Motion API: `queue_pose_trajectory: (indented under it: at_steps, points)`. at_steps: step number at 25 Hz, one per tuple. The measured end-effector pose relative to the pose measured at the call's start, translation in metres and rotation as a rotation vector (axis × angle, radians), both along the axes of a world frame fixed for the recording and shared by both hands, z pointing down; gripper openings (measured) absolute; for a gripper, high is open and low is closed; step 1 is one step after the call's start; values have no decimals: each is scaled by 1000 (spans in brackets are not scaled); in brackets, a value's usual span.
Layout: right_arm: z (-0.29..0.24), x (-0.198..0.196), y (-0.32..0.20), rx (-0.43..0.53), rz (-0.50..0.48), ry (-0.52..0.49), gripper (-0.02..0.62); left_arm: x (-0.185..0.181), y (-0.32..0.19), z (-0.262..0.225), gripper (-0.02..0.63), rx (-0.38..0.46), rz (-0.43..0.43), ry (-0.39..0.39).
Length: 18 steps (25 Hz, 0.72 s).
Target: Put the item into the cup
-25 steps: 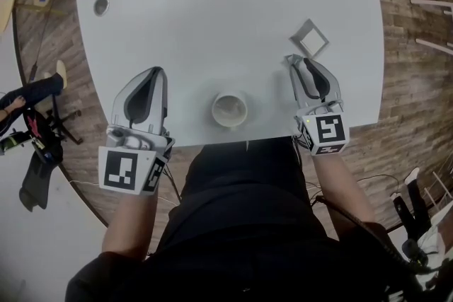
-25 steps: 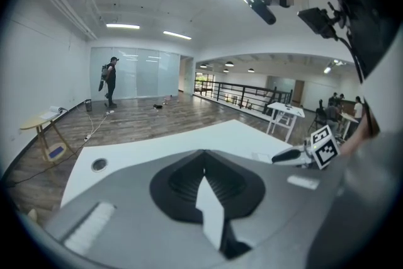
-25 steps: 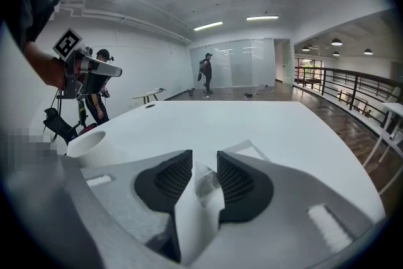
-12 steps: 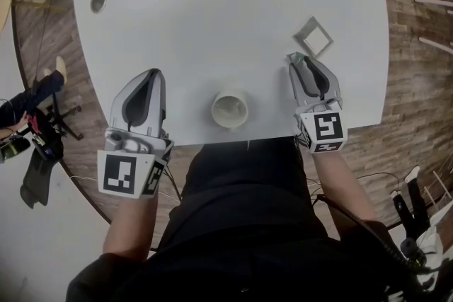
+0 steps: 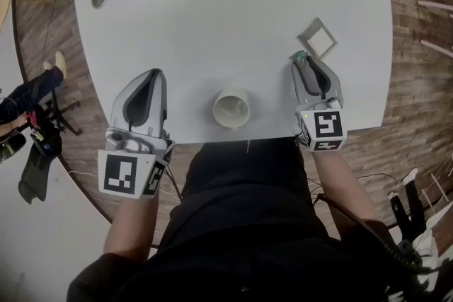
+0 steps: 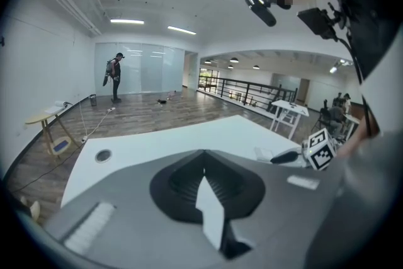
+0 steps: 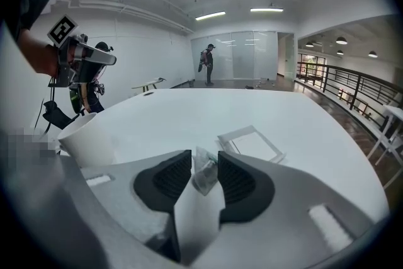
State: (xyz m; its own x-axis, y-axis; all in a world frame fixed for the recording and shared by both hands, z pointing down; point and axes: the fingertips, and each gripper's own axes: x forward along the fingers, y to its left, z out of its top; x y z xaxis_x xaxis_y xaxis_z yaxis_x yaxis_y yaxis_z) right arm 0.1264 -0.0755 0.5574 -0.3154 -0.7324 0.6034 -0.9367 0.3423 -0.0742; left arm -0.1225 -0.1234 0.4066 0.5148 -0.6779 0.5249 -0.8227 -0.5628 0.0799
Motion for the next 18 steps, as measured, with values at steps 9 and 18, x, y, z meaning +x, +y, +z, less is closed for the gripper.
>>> queue_pose_trajectory:
  at_steps: [9,18]
  points:
    - [4,3,-1,-11,2,2,35,-6,7,-3,-2,13,-20,-3]
    - [-1,9,-3,8,9,14,18,-11,9,-16,-2,57,-33,-3]
